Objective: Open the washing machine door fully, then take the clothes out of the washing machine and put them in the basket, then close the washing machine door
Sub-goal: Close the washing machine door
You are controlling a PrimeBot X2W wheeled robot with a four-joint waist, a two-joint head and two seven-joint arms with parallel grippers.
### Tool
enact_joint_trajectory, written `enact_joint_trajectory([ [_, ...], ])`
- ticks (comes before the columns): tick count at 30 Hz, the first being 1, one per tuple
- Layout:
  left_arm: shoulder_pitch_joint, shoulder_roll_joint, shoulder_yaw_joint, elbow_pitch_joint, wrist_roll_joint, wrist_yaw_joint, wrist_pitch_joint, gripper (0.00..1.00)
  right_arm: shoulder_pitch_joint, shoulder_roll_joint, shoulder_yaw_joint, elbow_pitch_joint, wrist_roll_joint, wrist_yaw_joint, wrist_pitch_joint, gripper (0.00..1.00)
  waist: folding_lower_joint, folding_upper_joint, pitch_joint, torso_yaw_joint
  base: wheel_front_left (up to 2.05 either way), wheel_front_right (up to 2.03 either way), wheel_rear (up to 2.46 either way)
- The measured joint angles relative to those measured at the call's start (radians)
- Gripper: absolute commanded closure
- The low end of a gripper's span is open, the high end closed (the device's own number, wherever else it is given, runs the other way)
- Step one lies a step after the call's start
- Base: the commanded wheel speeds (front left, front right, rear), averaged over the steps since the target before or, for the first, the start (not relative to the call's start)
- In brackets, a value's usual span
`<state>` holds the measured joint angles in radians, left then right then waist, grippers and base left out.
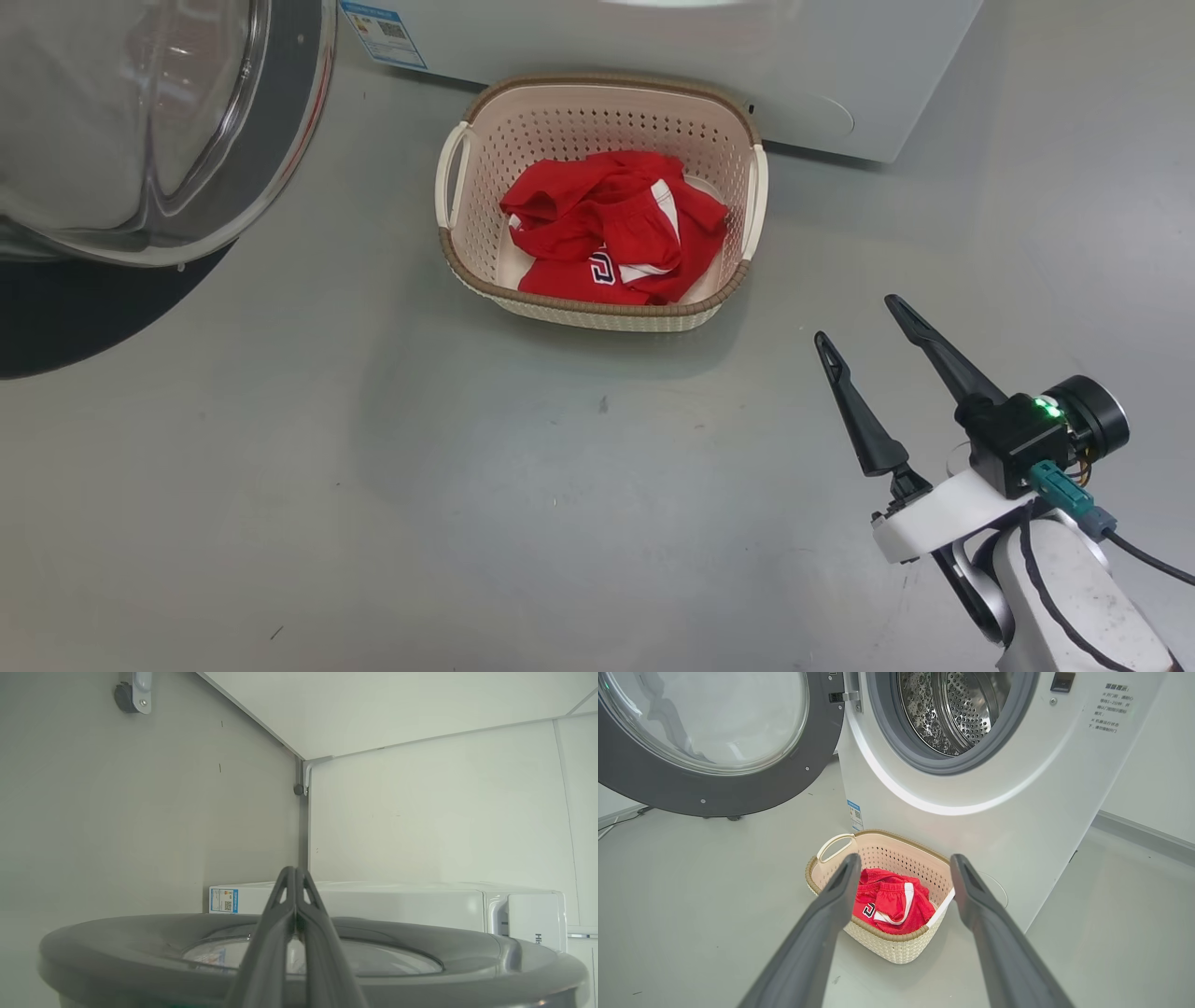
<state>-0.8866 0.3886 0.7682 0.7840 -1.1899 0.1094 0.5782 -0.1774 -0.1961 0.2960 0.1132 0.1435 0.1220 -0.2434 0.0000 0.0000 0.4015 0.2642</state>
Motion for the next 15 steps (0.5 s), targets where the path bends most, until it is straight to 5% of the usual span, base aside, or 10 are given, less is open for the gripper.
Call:
enact_joint_trajectory([
  [15, 0.009, -0.003, -0.049, 0.015, 0.000, -0.045, 0.118, 1.00, 0.000, 0.008, 0.002, 0.006, 0.005, 0.000, -0.001, 0.00, 0.0000, 0.0000, -0.023, 0.002, 0.00, 0.00, 0.00],
])
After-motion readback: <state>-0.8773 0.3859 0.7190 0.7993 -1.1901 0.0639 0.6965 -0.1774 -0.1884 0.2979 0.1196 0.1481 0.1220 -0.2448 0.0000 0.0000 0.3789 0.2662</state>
